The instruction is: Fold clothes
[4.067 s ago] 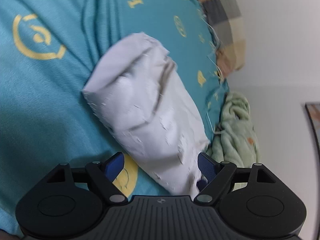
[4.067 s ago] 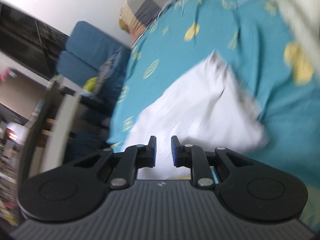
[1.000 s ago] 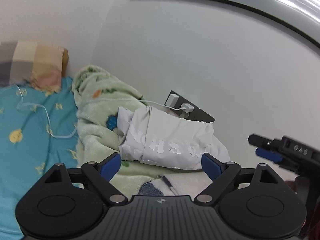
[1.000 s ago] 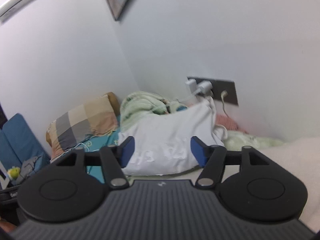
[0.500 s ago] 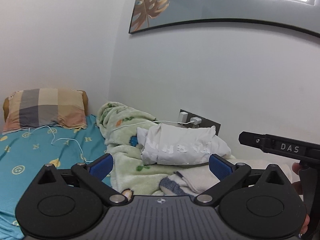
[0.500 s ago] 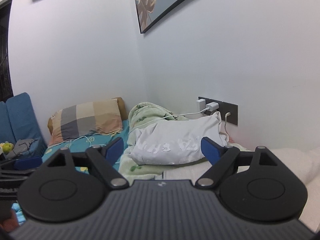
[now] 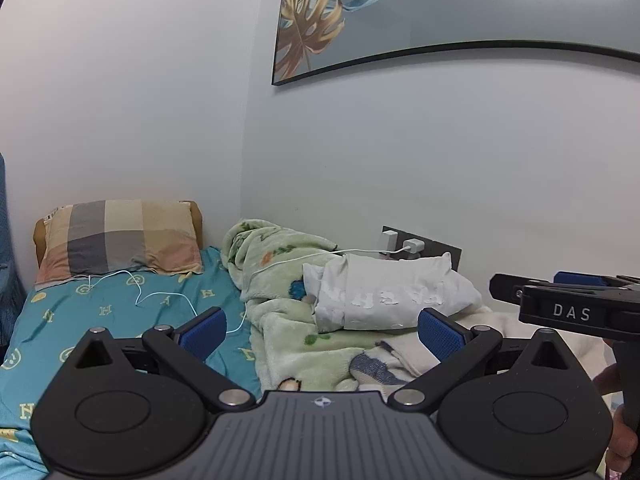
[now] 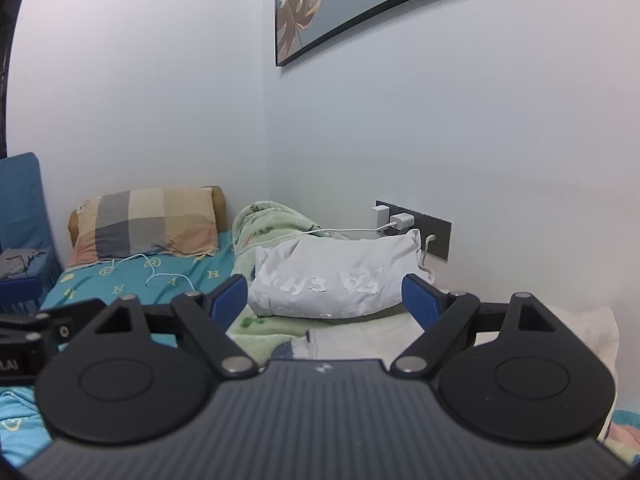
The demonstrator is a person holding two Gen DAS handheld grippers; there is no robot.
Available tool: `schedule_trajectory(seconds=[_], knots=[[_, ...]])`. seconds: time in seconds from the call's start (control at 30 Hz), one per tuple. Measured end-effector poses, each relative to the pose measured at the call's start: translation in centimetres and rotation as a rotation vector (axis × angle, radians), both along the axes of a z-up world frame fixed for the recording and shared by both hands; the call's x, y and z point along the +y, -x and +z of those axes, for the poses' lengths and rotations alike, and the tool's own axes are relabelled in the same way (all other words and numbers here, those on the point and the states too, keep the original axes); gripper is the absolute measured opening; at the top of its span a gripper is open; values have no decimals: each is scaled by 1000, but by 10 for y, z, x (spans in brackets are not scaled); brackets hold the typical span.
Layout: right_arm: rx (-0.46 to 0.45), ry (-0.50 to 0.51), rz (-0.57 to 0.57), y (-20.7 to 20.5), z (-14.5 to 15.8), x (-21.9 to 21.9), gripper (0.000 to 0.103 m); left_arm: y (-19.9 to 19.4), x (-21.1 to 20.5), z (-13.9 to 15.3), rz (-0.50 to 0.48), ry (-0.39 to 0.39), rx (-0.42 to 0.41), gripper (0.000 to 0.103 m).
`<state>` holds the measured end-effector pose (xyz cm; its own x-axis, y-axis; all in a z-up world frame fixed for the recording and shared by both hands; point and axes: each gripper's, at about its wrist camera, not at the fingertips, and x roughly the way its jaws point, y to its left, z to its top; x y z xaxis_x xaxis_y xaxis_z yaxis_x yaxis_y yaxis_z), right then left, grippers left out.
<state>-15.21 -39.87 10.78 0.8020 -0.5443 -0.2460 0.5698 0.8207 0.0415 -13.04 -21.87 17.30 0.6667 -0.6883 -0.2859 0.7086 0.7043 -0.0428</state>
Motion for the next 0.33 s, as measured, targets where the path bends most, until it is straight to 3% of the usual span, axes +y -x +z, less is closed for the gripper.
schedule_trajectory(seconds=[0.33], knots=[[23, 0, -2, 2, -1, 9, 86, 3, 5, 2, 5, -10, 0, 102]])
